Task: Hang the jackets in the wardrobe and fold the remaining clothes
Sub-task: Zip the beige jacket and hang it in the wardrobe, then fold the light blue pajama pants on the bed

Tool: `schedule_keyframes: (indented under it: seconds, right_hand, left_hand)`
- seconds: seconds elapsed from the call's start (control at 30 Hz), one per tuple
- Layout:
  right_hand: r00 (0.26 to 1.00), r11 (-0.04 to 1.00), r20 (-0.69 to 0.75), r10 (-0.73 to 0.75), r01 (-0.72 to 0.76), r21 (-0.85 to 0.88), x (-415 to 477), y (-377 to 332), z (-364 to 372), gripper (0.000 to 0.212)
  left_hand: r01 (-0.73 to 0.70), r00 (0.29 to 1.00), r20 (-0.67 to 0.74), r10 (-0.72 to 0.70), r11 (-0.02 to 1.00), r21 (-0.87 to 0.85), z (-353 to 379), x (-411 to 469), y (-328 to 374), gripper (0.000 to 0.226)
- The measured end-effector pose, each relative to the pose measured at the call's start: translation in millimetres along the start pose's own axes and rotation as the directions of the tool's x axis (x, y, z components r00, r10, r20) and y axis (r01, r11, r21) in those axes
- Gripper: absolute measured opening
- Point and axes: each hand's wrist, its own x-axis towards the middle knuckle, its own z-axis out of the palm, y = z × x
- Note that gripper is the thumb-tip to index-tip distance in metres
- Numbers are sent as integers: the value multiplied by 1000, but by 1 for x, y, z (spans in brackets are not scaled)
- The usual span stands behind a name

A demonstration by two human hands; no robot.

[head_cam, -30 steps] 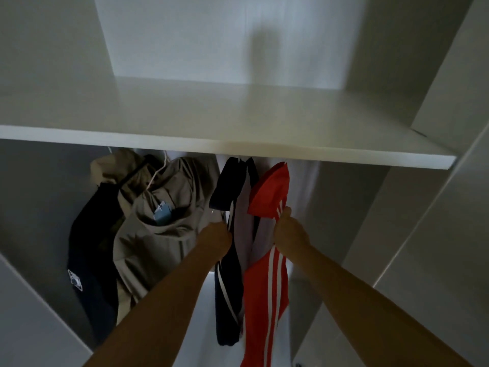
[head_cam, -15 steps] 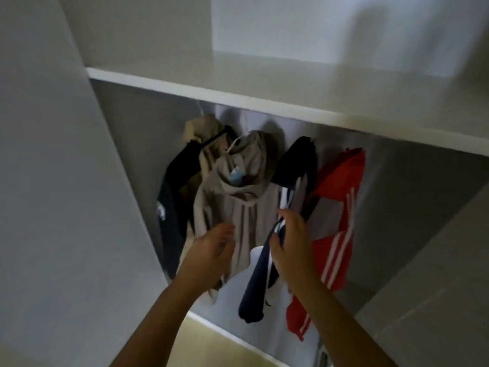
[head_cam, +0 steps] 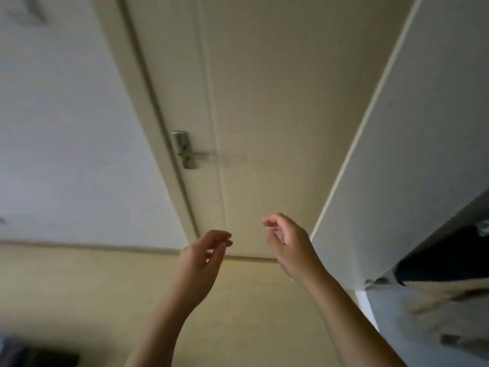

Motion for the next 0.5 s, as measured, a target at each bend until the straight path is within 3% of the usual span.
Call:
schedule_keyframes:
  seconds: [0.1,0.2,0.33,0.5]
  right_hand:
    - [980,994,178,-92,82,66,11,-70,110,18]
    - [906,981,377,-190,156,118,13,-136,210,17]
    - [746,954,595,-299,249,167,6,-216,318,21]
    - [506,897,757,-414,370,243,-12,-288,438,21]
  left_hand:
    - [88,985,-150,-80,995,45,-112,-34,-54,29]
    - [202,918,-357,-172,978,46,-212,-76,-99,32]
    - [337,777,-562,-283,942,-9,-312,-142,-141,20]
    - [476,552,-754,-355,877,-64,-387,-224,-181,26]
